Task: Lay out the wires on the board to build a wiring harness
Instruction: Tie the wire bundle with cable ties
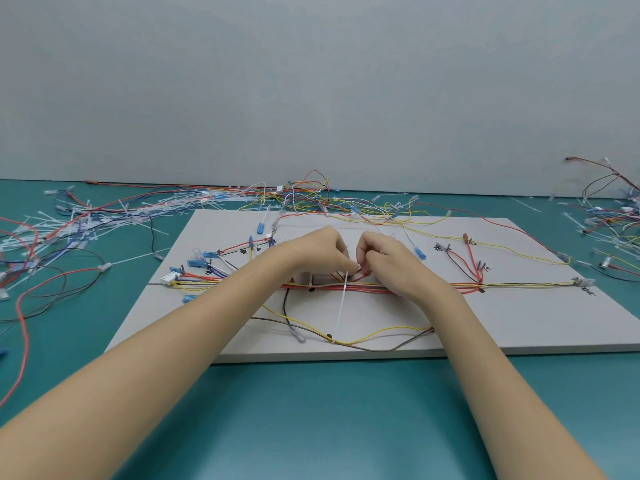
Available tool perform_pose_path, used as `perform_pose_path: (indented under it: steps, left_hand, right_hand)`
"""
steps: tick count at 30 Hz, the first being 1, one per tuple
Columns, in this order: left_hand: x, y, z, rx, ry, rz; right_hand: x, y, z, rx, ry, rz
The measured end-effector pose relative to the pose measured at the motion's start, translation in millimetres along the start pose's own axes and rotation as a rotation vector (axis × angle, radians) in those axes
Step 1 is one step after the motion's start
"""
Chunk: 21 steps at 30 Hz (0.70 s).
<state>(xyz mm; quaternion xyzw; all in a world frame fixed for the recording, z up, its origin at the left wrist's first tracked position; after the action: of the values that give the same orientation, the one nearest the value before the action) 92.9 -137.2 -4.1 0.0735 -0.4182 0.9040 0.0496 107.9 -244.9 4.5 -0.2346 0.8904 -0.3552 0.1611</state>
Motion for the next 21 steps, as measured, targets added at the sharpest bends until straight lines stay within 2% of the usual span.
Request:
perform_pose_path:
  steps: [5, 8, 12, 21]
  left_hand:
    - [0.5, -2.2, -1.2, 0.064, -0.024, 0.049]
    - [-0.5, -1.4, 1.7, 0.102, -0.040, 0.023]
    - [0.7, 2.5, 4.8, 0.093, 0.007, -0.025]
    - [9.4, 4.1, 3.6, 0.116, 0.070, -0.014]
  right_hand:
    - [-0.3, -3.4, -3.1, 0.041, -0.036, 0.028]
    - [-1.1, -3.9, -3.0, 0.046, -0.033, 0.039]
    - [-0.4, -4.7, -1.8, 0.004, -0.021, 0.049]
    - [0.5, -5.2, -1.1, 0.015, -0.012, 0.034]
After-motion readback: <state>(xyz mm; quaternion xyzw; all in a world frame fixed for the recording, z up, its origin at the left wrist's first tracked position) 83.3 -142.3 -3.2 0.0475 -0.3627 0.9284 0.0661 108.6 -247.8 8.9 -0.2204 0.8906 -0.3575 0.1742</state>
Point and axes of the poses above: each hand's wrist, its own x-axis away from the middle knuckle, its own y-axis out of the palm, z = x × y, the point moved 8 cm from there along -x, towards the middle knuckle, and after that the axes turned 3 degrees about x, right-handed, at the moved point
